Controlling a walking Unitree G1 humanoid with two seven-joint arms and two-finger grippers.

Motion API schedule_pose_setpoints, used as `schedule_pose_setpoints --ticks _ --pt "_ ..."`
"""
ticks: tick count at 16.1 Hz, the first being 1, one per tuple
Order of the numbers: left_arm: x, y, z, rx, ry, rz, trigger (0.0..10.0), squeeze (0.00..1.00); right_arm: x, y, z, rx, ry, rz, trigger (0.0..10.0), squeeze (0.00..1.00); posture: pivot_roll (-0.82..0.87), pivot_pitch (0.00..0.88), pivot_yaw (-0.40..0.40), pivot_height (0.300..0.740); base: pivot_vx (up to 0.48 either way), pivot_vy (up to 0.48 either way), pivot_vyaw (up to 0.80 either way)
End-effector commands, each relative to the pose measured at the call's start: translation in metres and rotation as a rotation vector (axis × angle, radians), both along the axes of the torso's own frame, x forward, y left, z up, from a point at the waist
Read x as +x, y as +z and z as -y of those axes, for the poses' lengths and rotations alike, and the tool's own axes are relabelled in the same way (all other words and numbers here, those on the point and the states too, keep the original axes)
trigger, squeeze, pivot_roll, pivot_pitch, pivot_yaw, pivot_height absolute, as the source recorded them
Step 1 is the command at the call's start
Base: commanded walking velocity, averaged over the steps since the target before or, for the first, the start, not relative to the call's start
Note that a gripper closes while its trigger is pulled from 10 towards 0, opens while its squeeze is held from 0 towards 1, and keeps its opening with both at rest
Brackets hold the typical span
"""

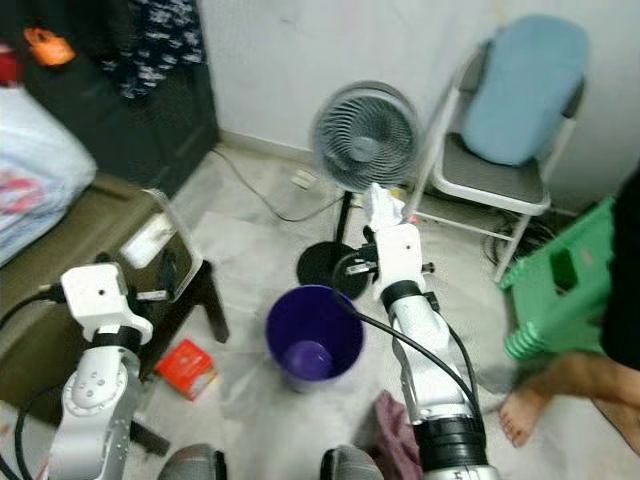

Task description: Clean up the room

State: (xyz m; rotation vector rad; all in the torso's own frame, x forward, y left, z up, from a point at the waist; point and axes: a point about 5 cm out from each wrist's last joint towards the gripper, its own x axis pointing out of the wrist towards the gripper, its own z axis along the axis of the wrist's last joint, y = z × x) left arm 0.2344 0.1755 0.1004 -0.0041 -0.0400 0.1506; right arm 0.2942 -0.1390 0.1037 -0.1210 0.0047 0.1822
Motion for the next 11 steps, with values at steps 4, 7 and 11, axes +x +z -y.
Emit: schedule_pose_setpoints --ticks 4,7,11 --pt "-0.0002 -0.0010 -0.0014 0.007 -0.002 -0.013 10.0 0.00 0.0005 0.0015 -0.0018 0.007 0.008 0.003 10.0 0.00 -0.01 0.085 -0.081 0.740 0.060 0.420 0.00" --pt "-0.0002 -0.0005 -0.0024 0.018 0.013 -0.012 10.0 0.00 0.0009 0.0016 -0.0020 0.007 0.008 0.002 10.0 0.00 -0.01 0.085 -0.081 0.740 0.000 0.221 0.00" --pt "0.0005 0.0001 -0.0013 0.013 0.000 -0.005 10.0 0.00 0.0013 0.0015 -0.0023 0.006 0.010 0.002 10.0 0.00 -0.01 0.081 -0.082 0.740 0.000 0.000 0.00"
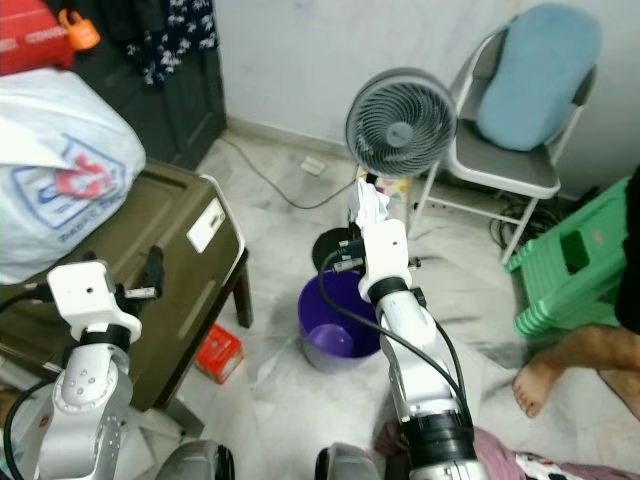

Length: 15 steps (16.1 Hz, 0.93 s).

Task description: Clean up the room

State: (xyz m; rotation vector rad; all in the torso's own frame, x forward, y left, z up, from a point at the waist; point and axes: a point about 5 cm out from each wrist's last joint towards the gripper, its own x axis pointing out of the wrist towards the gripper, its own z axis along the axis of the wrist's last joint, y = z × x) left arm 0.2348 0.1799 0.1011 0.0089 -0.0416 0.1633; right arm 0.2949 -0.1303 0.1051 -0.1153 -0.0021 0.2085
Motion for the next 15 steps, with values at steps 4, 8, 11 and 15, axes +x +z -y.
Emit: schedule_pose_setpoints --ticks 4,8,11,15 --pt "0.0014 -0.0001 0.0047 0.007 -0.033 -0.001 10.0 0.00 0.0005 -0.0006 0.0068 0.002 -0.022 -0.005 10.0 0.00 -0.01 0.072 -0.078 0.740 0.000 0.000 -0.16" --pt "0.0013 0.0003 0.0056 -0.001 -0.038 0.005 10.0 0.00 0.0009 -0.0014 0.0073 0.001 -0.026 -0.012 10.0 0.00 -0.01 0.071 -0.081 0.740 0.000 0.000 -0.80" --pt "0.0008 0.0012 0.0065 0.000 -0.046 0.014 10.0 0.00 0.0008 -0.0015 0.0066 0.001 -0.018 -0.010 10.0 0.00 -0.01 0.069 -0.083 0.740 0.000 0.000 -0.27" --pt "0.0009 0.0016 0.0069 -0.003 -0.057 0.021 10.0 0.00 0.0010 -0.0016 0.0060 0.001 -0.015 -0.009 10.0 0.00 -0.01 0.066 -0.081 0.740 0.197 0.000 0.00"
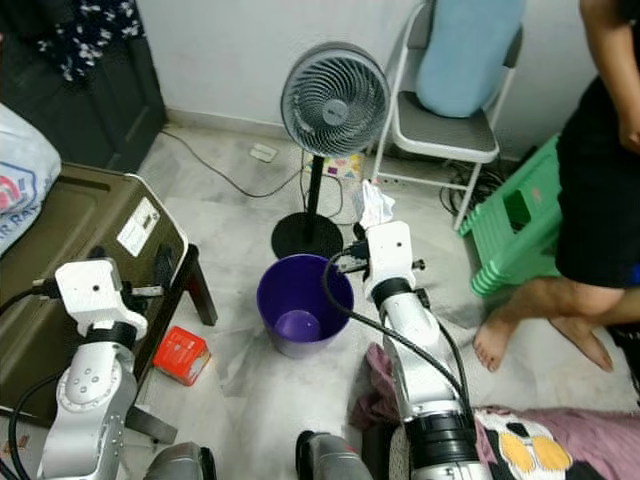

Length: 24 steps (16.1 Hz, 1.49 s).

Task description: Clean up the room

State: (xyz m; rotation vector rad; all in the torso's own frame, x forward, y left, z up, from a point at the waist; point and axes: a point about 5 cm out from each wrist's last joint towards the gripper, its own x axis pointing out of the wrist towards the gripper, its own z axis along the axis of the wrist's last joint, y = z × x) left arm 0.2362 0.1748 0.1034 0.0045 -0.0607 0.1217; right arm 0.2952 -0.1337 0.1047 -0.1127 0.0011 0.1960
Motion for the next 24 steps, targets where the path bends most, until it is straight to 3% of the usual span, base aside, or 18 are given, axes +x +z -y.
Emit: schedule_pose_setpoints --ticks 1,20,24 --pt "-0.0004 -0.0003 0.0020 -0.001 -0.018 0.004 10.0 0.00 0.0008 -0.0010 0.0025 0.000 -0.003 -0.006 10.0 0.00 -0.01 0.067 -0.081 0.740 0.307 0.000 0.00" --pt "0.0012 -0.0011 0.0019 -0.005 -0.018 -0.003 10.0 0.00 0.0033 -0.0015 0.0013 0.009 0.003 -0.016 10.0 0.00 -0.01 0.073 -0.081 0.740 0.310 0.000 -0.12" --pt "0.0021 -0.0039 0.0002 -0.011 -0.003 -0.024 10.0 0.00 0.0034 -0.0022 -0.0001 0.004 0.013 -0.018 10.0 0.00 -0.02 0.073 -0.080 0.740 0.000 0.000 -0.32"
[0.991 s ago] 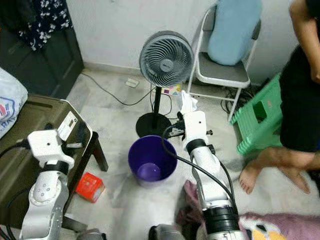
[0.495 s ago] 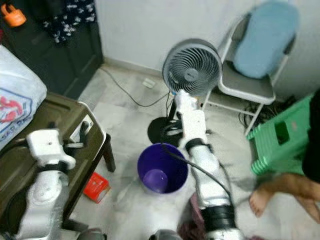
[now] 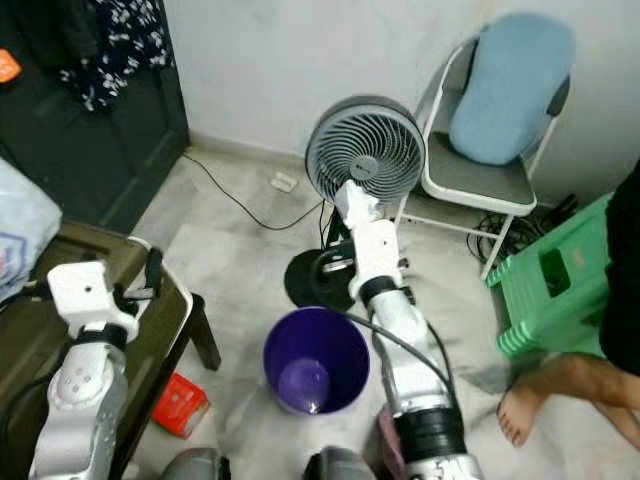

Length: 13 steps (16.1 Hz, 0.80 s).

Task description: Clean up the room

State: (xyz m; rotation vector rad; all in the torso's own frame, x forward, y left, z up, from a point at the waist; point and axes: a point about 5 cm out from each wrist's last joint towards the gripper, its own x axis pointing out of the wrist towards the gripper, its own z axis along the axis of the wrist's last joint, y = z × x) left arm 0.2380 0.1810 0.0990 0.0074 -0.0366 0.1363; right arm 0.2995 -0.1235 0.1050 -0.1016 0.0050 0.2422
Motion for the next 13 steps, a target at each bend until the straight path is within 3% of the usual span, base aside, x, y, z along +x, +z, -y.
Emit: schedule_pose_setpoints --ticks 1,4,8,13 --pt "0.000 0.000 0.006 -0.012 -0.017 0.001 10.0 0.00 -0.001 -0.003 0.010 -0.009 -0.032 -0.013 10.0 0.00 -0.01 0.074 -0.081 0.740 0.000 0.000 0.00" --pt "-0.001 0.003 0.005 0.035 -0.036 0.010 10.0 0.00 0.004 -0.004 0.008 -0.028 -0.041 -0.034 10.0 0.00 0.00 0.075 -0.079 0.740 0.000 0.000 0.00" --pt "-0.002 0.005 0.003 0.100 -0.091 0.010 10.0 0.00 0.018 -0.003 0.008 0.027 -0.104 -0.060 10.0 0.00 0.01 0.085 -0.063 0.740 0.000 0.000 -0.80" --pt "-0.012 0.004 0.002 0.170 -0.134 -0.012 10.0 0.00 0.025 -0.007 -0.008 0.008 -0.086 -0.089 10.0 0.00 0.04 0.111 -0.056 0.740 0.000 0.000 0.00"
